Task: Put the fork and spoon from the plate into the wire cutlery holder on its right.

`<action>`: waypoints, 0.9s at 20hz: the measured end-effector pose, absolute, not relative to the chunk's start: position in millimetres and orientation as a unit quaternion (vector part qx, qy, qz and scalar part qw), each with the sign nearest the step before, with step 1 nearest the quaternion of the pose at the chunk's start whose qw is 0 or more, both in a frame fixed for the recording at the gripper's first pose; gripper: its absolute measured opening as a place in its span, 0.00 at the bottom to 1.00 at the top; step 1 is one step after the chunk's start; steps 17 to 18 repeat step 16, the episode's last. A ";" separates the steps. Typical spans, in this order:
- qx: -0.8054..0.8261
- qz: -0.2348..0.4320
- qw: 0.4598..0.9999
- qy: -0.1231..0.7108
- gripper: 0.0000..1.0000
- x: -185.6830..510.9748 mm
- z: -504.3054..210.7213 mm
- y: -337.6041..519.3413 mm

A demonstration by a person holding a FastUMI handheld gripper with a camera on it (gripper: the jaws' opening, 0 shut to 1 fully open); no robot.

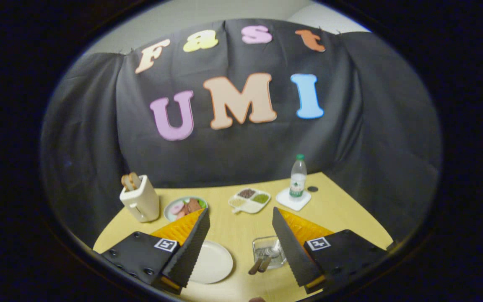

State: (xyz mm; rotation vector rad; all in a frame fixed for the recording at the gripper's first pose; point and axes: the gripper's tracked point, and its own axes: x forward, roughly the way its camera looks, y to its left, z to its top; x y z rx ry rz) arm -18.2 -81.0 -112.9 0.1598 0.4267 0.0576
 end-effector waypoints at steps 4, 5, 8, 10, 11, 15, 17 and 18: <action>0.057 0.006 0.992 0.116 0.95 -28.3 -66.8 -93.5; 0.052 -0.001 0.994 0.099 0.95 -30.1 -55.6 -97.0; 0.047 -0.010 0.996 0.074 0.95 -37.3 -39.0 -99.6; 0.046 -0.014 0.996 0.075 0.95 -38.8 -36.3 -101.7; 0.046 -0.017 0.996 0.073 0.95 -38.3 -34.8 -103.4; 0.044 -0.015 0.997 0.068 0.95 -37.0 -26.4 -99.8; 0.042 -0.012 0.997 0.068 0.95 -35.3 -26.2 -97.4; 0.042 -0.012 0.997 0.068 0.95 -35.3 -26.2 -97.4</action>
